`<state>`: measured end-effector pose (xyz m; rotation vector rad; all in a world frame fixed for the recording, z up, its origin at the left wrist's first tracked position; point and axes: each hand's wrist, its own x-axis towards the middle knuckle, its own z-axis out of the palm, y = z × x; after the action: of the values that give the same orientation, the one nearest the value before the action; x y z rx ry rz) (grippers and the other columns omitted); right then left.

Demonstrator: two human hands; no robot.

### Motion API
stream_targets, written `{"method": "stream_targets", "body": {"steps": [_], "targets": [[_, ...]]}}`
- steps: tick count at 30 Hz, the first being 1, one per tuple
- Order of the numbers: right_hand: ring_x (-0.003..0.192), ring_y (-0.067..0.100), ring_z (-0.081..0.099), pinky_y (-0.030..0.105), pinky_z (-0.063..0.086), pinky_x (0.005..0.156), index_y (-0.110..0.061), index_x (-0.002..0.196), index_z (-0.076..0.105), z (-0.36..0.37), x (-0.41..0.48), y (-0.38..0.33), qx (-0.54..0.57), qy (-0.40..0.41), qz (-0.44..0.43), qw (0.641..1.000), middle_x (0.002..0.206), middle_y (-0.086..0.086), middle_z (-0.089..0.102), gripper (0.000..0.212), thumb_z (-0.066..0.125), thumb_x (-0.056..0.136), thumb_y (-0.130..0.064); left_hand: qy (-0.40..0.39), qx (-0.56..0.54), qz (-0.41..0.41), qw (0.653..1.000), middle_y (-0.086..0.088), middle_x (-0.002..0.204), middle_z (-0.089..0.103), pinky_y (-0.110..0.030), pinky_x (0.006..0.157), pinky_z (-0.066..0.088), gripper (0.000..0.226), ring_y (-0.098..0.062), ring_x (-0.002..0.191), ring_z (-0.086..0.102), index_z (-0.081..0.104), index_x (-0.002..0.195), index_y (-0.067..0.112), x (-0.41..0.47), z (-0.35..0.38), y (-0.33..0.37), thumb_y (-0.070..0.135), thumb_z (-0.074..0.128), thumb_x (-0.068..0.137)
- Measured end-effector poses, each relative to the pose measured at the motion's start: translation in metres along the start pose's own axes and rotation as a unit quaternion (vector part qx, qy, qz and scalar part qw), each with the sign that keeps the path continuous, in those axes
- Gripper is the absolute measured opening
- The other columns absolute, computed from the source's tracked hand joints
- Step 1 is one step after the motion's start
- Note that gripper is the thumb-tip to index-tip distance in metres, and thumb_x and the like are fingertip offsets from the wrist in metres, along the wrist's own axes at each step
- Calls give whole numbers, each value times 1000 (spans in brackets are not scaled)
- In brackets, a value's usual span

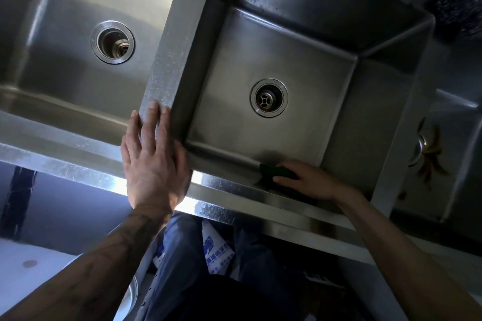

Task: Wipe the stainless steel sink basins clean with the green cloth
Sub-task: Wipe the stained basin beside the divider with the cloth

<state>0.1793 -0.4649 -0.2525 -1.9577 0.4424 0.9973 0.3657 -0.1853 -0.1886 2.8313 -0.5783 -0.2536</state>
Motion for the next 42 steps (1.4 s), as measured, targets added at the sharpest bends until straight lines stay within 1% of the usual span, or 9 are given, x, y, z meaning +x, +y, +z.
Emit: {"method": "stream_targets", "body": {"steps": [3, 8, 11, 15, 20, 26, 32, 36, 42], "targets": [[102, 1, 61, 19, 48, 91, -24, 121, 65, -5, -34, -4, 56, 25, -25, 998, 110, -12, 65, 44, 58, 92, -56, -4, 0, -1, 1000, -4, 174, 25, -52, 129, 17, 65, -35, 161, 17, 29, 166, 17, -1, 0, 0, 31, 40, 103], [112, 22, 63, 39, 50, 96, -21, 127, 61, -2, -1, 15, -39, -19, 55, 998, 121, 1, 66, 41, 56, 100, -51, -2, -1, -5, 1000, -4, 173, 26, -52, 128, 17, 65, -36, 160, 18, 31, 165, 16, 0, -1, 1, 32, 40, 102], [105, 16, 62, 39, 51, 94, -30, 121, 62, -6, -20, 12, -27, -13, 54, 998, 115, -4, 64, 39, 53, 97, -61, -10, 4, -3, 1000, -4, 174, 26, -53, 128, 18, 66, -36, 161, 17, 29, 165, 16, 0, -1, 0, 32, 41, 102], [99, 12, 61, 29, 49, 88, -28, 118, 63, -9, -60, 9, 11, 21, 18, 1000, 107, -2, 62, 34, 55, 98, -54, -8, -4, -10, 1000, -4, 173, 26, -55, 128, 19, 66, -36, 161, 17, 30, 165, 17, 0, -2, 2, 33, 40, 102], [103, 24, 63, 36, 51, 89, -18, 123, 63, -1, -12, 24, -30, -14, 100, 994, 116, 8, 65, 37, 56, 101, -47, -1, -7, -4, 1000, -5, 172, 28, -55, 128, 21, 65, -36, 160, 18, 32, 164, 16, -1, -2, 2, 31, 40, 102], [97, 18, 63, 40, 52, 90, -23, 122, 62, -9, -49, 21, -14, -10, 128, 992, 108, 3, 65, 34, 54, 101, -49, -12, -2, -12, 1000, -3, 173, 25, -54, 129, 18, 66, -34, 161, 16, 30, 165, 17, 0, -2, 2, 33, 38, 101], [131, 34, 53, 37, 46, 103, -9, 143, 49, 6, 21, 13, -147, -66, 237, 958, 147, 17, 53, 56, 43, 106, -50, -4, -2, -3, 1000, -4, 173, 27, -54, 128, 19, 65, -35, 161, 18, 31, 165, 16, 0, -1, 0, 30, 42, 102], [137, 34, 49, 36, 41, 106, -7, 148, 45, 10, 62, -30, -119, -74, 205, 969, 153, 17, 48, 58, 43, 107, -48, 4, -3, 2, 1000, -5, 173, 28, -54, 128, 20, 65, -36, 160, 19, 33, 164, 15, 0, 0, -1, 28, 44, 102], [122, 33, 61, 33, 47, 94, -15, 132, 64, 22, 121, -111, -66, -51, 116, 990, 138, 14, 62, 49, 53, 101, -51, -2, 6, 4, 1000, -4, 174, 25, -52, 129, 17, 65, -36, 161, 17, 30, 166, 15, 0, 1, -2, 28, 44, 103]]}}
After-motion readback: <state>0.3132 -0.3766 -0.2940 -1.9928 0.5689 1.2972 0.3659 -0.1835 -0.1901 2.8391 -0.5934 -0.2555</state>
